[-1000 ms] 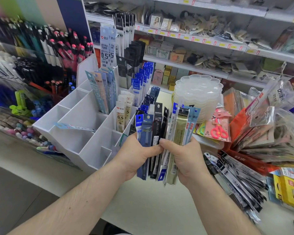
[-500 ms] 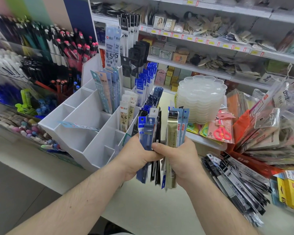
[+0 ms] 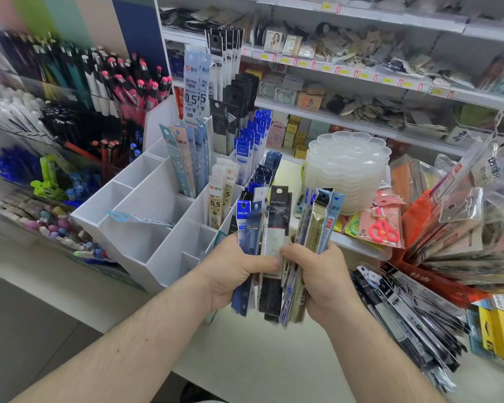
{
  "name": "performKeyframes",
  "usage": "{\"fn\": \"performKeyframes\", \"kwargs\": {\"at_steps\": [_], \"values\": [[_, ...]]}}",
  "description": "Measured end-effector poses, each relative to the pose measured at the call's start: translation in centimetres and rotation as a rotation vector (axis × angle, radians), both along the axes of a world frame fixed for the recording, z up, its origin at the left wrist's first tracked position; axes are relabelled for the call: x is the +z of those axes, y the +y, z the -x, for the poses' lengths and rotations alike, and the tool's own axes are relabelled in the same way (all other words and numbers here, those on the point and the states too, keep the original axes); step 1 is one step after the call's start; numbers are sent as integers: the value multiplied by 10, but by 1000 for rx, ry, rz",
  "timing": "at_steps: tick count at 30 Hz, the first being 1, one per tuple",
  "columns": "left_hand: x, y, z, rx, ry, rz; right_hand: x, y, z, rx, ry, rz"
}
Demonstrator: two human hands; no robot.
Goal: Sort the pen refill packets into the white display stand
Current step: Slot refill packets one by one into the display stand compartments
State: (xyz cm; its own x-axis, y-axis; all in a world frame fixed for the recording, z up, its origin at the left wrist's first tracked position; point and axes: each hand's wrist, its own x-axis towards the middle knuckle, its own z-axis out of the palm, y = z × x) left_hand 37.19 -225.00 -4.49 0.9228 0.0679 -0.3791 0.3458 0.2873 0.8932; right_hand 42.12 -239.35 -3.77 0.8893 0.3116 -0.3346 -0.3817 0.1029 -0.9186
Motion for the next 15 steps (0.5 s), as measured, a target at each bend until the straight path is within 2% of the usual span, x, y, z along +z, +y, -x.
{"fn": "performKeyframes", "kwargs": {"at_steps": [8, 15], "values": [[3, -1, -1, 42, 19, -63, 3, 0, 2, 34, -49, -31], [1, 4, 2, 35, 67, -31, 3, -2, -2, 41, 1, -80]]}}
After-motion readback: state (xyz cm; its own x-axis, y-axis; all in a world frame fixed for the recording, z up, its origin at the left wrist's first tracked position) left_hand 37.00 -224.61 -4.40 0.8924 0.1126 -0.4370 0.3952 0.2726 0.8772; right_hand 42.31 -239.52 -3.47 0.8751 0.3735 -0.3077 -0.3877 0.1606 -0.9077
